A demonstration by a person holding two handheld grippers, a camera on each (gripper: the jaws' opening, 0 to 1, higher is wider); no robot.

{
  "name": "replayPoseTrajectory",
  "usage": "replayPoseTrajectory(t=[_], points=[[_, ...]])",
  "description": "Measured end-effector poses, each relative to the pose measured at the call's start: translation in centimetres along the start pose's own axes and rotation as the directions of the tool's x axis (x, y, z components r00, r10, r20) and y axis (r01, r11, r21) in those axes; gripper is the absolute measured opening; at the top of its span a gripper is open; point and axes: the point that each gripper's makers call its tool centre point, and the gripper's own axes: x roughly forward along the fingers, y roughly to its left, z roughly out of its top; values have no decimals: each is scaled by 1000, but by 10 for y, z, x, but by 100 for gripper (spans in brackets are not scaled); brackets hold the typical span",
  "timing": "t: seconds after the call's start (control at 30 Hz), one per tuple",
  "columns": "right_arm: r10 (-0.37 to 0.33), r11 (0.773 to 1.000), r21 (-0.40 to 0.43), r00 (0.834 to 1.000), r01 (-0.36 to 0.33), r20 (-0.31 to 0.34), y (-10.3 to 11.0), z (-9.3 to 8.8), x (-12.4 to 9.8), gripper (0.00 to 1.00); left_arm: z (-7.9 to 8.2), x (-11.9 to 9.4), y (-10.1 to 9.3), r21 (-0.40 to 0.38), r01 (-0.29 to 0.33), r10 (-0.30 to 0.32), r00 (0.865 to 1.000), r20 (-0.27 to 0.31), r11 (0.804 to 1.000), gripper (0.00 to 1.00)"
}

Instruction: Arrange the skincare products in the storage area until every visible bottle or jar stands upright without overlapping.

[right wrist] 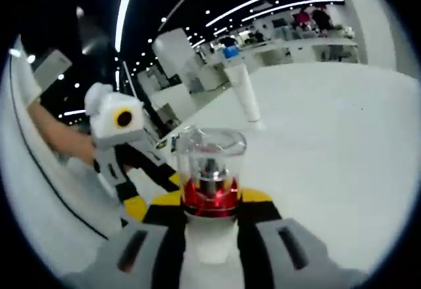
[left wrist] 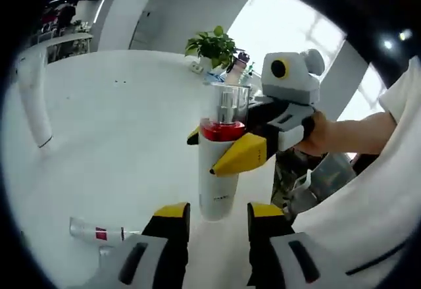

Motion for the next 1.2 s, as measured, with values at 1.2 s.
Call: replayPoseTrajectory(t=[1.2], points=[[368,802,-478,927,-357,-75,13,-2,41,27,-32,-55,35,-236,-318,344,936,78,918,35]])
